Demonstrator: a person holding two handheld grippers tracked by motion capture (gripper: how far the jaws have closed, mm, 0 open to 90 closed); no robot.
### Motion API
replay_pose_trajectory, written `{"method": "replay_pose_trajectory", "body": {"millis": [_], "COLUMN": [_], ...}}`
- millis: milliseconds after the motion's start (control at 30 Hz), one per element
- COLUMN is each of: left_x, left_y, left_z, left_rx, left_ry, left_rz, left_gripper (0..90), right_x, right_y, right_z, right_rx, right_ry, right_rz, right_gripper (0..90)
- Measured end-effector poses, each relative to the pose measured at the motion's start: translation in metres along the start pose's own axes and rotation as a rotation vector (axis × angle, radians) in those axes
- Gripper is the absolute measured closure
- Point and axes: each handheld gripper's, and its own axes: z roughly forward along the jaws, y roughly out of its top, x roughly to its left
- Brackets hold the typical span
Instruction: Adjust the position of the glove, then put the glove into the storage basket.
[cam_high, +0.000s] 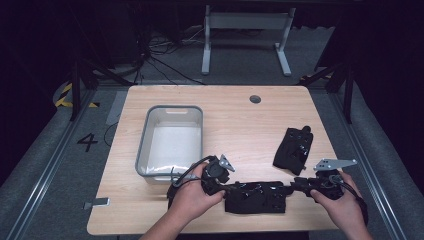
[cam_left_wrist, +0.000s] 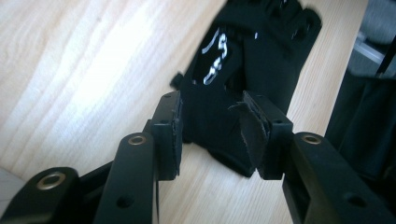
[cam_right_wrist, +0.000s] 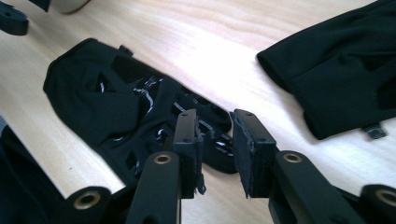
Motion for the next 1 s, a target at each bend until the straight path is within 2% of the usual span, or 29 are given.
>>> {"method": "replay_pose_trajectory", "body": {"millis": [267, 433, 767, 833, 967, 1000], "left_x": [0.000, -0.001, 0.001, 0.002, 0.004, 0.004], "left_y": [0.002, 0.003, 0.000, -0.001, -0.003, -0.004], "left_z": [-0.001, -0.002, -0.008, -0.010, -0.014, -0.016], "left_rx": [-0.028, -0.031, -0.042, -0.038, -0.048, -0.045], "left_ry": [0.020, 0.029, 0.012, 0.012, 0.015, 0.019], "left_rz": [-0.028, -0.023, -0.004, -0.003, -0.012, -0.012], "left_gripper": [58.2, 58.1, 57.9, 57.9, 57.9, 57.9], "right_x": [-0.009, -0.011, -0.014, -0.015, -0.020, -0.026], "right_y": [0.000, 0.000, 0.004, 0.012, 0.024, 0.035], "right_z": [-0.005, -0.006, -0.010, -0.013, -0.018, -0.022], "right_rx": [-0.017, -0.020, -0.033, -0.056, -0.081, -0.091], "right_ry": [-0.008, -0.008, 0.008, 0.023, 0.021, 0.018], "right_rz": [0.009, 0.013, 0.000, -0.031, -0.044, -0.042], "right_gripper": [71.3, 71.3, 71.8, 72.3, 72.3, 72.8]}}
